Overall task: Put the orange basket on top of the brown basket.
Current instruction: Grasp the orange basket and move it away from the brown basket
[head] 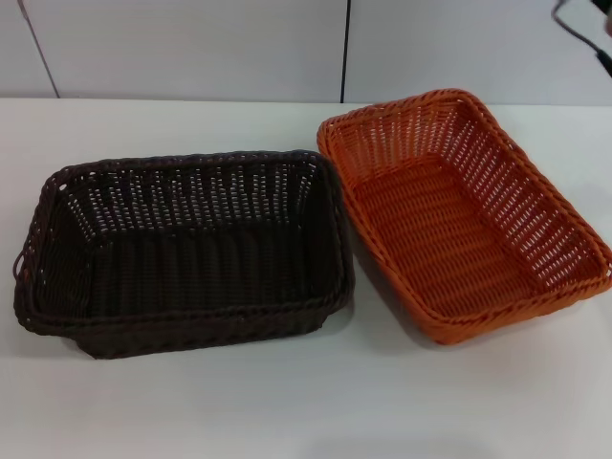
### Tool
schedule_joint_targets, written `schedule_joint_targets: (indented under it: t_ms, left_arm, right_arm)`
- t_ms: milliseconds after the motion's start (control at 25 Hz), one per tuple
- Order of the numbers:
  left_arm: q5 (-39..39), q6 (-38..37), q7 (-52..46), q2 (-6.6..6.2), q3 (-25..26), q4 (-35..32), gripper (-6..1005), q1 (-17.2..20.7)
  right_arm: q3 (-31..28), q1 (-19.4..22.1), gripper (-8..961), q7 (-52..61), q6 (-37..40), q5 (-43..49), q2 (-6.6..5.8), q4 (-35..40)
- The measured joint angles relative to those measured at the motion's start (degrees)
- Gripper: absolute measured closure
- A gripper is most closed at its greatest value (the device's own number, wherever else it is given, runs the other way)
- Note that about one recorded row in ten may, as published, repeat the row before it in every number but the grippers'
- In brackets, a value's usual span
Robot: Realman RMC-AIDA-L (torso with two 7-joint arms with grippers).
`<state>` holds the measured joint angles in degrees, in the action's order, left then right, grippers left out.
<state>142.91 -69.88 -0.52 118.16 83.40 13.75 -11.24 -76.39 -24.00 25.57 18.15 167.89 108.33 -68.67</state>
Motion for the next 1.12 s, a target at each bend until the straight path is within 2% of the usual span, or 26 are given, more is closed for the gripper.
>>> schedule_joint_targets:
  t_ms: [80, 120, 160, 200, 320, 400, 520, 720, 840, 1000, 1120]
  left_arm:
    - [0.0, 0.0, 0.0, 0.01, 0.0, -0.3, 218, -0.2]
    - [0.0, 0.1, 0.0, 0.01, 0.0, -0.4, 218, -0.3]
    - [0.0, 0.3, 0.0, 0.02, 0.0, -0.4, 218, -0.3]
    - [0.0, 0.5, 0.0, 0.03, 0.0, -0.4, 218, -0.4]
    - [0.0, 1.7, 0.0, 0.05, 0.0, -0.3, 218, -0.7]
    - [0.0, 2.2, 0.0, 0.05, 0.1, -0.4, 218, -0.8]
    - [0.0, 3.2, -0.1, 0.03, 0.1, -0.3, 217, -1.1]
    - [0.0, 4.4, 0.0, -0.04, 0.3, -0.4, 217, -1.8]
    - [0.0, 5.0, 0.0, -0.1, 1.2, -0.5, 217, -2.1]
    - [0.0, 6.3, 0.1, -0.18, 1.6, -0.6, 218, -2.4]
    - [0.0, 6.9, 0.3, -0.22, 1.7, -0.9, 218, -2.7]
  right_arm:
    - [-4.9, 1.9, 124, -10.7, 2.5, -0.1, 5.69, 2.3]
    - [-6.6, 2.4, 124, -15.6, 3.0, -0.2, 7.97, 3.7]
    - [-7.5, 2.6, 124, -19.8, 3.3, -0.3, 9.54, 5.1]
    - [-7.7, 2.7, 124, -22.7, 3.4, -0.4, 10.34, 6.4]
    - [-6.6, 2.1, 124, -25.0, 1.4, -0.9, 10.29, 8.5]
    - [-6.9, 1.6, 124, -21.9, -3.5, -1.0, 9.98, 7.6]
    - [-8.9, -0.2, 125, -19.6, -19.0, -1.1, 9.29, 1.4]
    - [-12.0, -5.8, 125, -20.3, -46.6, -2.6, 7.18, -8.6]
    - [-16.9, -9.5, 125, -27.3, -59.9, -9.8, 6.67, -11.2]
    - [-27.1, -14.5, 124, -42.6, -78.8, -24.1, 6.25, -12.0]
    - [-33.1, -17.3, 124, -50.6, -91.6, -27.6, 5.82, -15.0]
